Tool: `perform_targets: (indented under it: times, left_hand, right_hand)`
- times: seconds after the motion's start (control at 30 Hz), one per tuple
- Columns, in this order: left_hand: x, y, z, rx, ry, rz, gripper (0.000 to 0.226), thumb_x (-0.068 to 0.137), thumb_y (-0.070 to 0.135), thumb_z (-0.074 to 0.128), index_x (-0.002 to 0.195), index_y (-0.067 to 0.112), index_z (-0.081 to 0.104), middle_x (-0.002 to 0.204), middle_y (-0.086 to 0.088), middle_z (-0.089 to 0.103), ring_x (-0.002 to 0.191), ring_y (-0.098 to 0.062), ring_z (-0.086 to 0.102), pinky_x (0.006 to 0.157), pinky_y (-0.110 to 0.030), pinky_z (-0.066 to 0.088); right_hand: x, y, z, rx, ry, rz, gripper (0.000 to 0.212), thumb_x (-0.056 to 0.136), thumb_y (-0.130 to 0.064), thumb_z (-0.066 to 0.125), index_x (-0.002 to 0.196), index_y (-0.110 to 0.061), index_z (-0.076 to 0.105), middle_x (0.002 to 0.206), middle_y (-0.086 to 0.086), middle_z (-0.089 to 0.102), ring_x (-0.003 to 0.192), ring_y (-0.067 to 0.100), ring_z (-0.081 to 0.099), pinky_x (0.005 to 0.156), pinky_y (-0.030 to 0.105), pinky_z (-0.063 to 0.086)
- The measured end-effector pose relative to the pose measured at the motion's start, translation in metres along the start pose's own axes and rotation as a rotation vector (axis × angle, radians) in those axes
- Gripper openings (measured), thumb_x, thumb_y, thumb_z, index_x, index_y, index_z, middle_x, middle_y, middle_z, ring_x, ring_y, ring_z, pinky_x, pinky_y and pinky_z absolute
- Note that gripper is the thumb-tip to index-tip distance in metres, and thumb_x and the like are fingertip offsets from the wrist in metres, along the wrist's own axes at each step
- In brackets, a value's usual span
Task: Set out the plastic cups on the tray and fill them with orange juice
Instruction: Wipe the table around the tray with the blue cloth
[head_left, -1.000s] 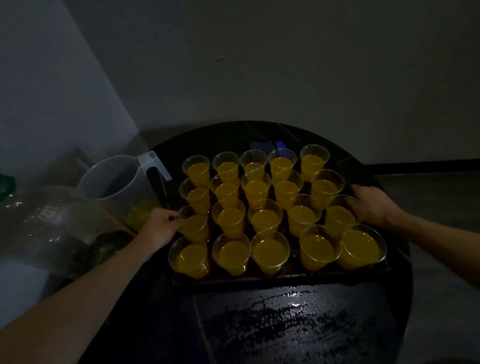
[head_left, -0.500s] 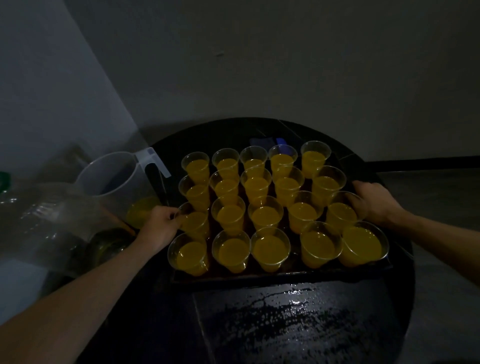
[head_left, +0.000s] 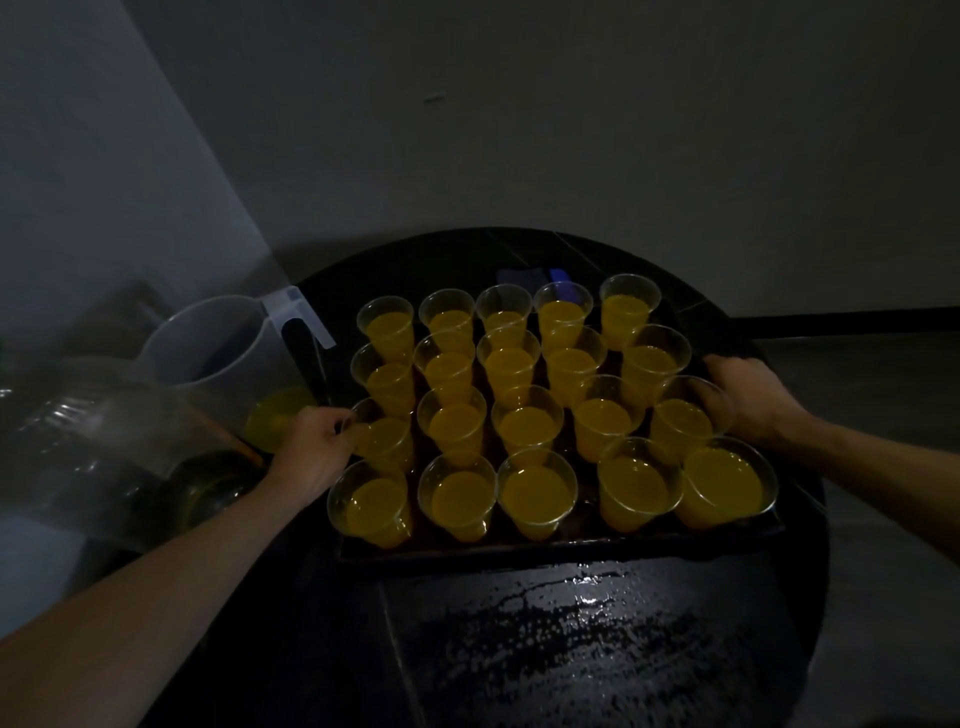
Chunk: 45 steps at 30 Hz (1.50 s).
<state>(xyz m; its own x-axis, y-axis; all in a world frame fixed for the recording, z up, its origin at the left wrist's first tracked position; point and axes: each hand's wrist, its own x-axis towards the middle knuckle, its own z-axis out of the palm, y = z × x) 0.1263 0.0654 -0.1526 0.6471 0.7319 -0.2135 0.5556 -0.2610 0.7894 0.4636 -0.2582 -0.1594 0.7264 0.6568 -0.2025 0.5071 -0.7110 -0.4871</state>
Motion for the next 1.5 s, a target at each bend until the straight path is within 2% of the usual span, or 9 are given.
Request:
perform_targets:
  times: [0.37, 0.47, 0.53, 0.73, 0.83, 1.0, 1.1, 1.27, 1.5]
  left_hand:
    - [-0.001, 0.002, 0.001, 0.043, 0.013, 0.027, 0.027, 0.095, 0.015, 0.067, 0.077, -0.006, 0.066, 0.07, -0.019, 0.067, 0.065, -0.026, 0.063, 0.067, -0.042, 0.053]
    - [-0.002, 0.005, 0.003, 0.043, 0.009, 0.02, 0.029, 0.094, 0.014, 0.067, 0.067, 0.004, 0.063, 0.054, 0.0, 0.064, 0.052, -0.007, 0.06, 0.061, -0.035, 0.05]
    - [-0.003, 0.006, 0.004, 0.044, 0.01, 0.023, 0.031, 0.094, 0.014, 0.068, 0.064, 0.008, 0.061, 0.051, 0.005, 0.062, 0.047, -0.002, 0.057, 0.06, -0.032, 0.046]
    - [-0.003, 0.001, 0.004, 0.038, 0.027, 0.045, 0.029, 0.094, 0.015, 0.068, 0.071, -0.001, 0.065, 0.056, -0.001, 0.064, 0.054, -0.01, 0.06, 0.059, -0.032, 0.049]
    - [-0.004, 0.002, 0.005, 0.041, 0.02, 0.048, 0.026, 0.096, 0.014, 0.065, 0.079, -0.007, 0.066, 0.067, -0.013, 0.065, 0.062, -0.02, 0.061, 0.061, -0.033, 0.05]
    - [0.001, -0.006, 0.005, 0.039, 0.036, 0.069, 0.029, 0.094, 0.012, 0.068, 0.067, 0.004, 0.063, 0.056, 0.0, 0.062, 0.056, -0.014, 0.059, 0.061, -0.033, 0.049]
    - [0.001, -0.007, 0.005, 0.047, 0.039, 0.08, 0.03, 0.094, 0.012, 0.068, 0.066, 0.005, 0.062, 0.055, 0.0, 0.061, 0.056, -0.015, 0.058, 0.06, -0.033, 0.049]
    - [0.005, -0.006, 0.004, 0.066, 0.047, 0.111, 0.029, 0.094, 0.013, 0.068, 0.069, -0.001, 0.064, 0.064, -0.016, 0.065, 0.058, -0.02, 0.06, 0.061, -0.035, 0.049]
    - [0.019, -0.008, 0.004, 0.068, 0.073, 0.126, 0.033, 0.093, 0.011, 0.07, 0.062, 0.005, 0.061, 0.052, 0.004, 0.062, 0.049, -0.003, 0.055, 0.055, -0.03, 0.045]
  right_hand:
    - [0.001, 0.002, -0.002, 0.014, -0.013, -0.005, 0.022, 0.098, -0.031, 0.058, 0.089, -0.011, 0.058, 0.082, 0.008, 0.066, 0.074, 0.021, 0.065, 0.059, 0.03, 0.05]
    - [0.003, 0.004, -0.001, 0.029, 0.003, 0.003, 0.022, 0.099, -0.029, 0.056, 0.089, -0.01, 0.059, 0.082, 0.01, 0.067, 0.073, 0.021, 0.066, 0.058, 0.03, 0.05]
    - [0.004, 0.004, -0.002, 0.04, 0.001, 0.009, 0.022, 0.1, -0.029, 0.055, 0.089, -0.011, 0.059, 0.082, 0.01, 0.067, 0.073, 0.021, 0.067, 0.06, 0.032, 0.053]
    - [0.006, 0.002, -0.003, 0.005, 0.008, 0.009, 0.024, 0.101, -0.028, 0.054, 0.085, -0.01, 0.057, 0.081, 0.011, 0.066, 0.071, 0.022, 0.065, 0.059, 0.033, 0.051]
    - [0.006, 0.002, -0.003, 0.033, -0.002, 0.011, 0.022, 0.1, -0.028, 0.055, 0.086, -0.011, 0.058, 0.08, 0.01, 0.066, 0.072, 0.021, 0.065, 0.058, 0.03, 0.048]
    - [0.007, 0.0, 0.0, 0.014, 0.028, 0.012, 0.024, 0.101, -0.026, 0.055, 0.081, -0.011, 0.057, 0.078, 0.01, 0.064, 0.068, 0.02, 0.062, 0.052, 0.025, 0.04]
    - [0.007, 0.0, -0.001, 0.026, 0.019, 0.004, 0.023, 0.101, -0.025, 0.055, 0.082, -0.011, 0.057, 0.078, 0.01, 0.064, 0.068, 0.02, 0.063, 0.053, 0.025, 0.041]
    - [0.011, 0.001, 0.001, 0.039, 0.018, -0.011, 0.023, 0.1, -0.026, 0.055, 0.083, -0.011, 0.057, 0.078, 0.01, 0.065, 0.068, 0.021, 0.064, 0.055, 0.026, 0.044]
    - [0.017, -0.002, 0.003, 0.04, 0.05, -0.017, 0.023, 0.099, -0.026, 0.057, 0.081, -0.012, 0.057, 0.076, 0.009, 0.064, 0.066, 0.019, 0.061, 0.052, 0.025, 0.04]
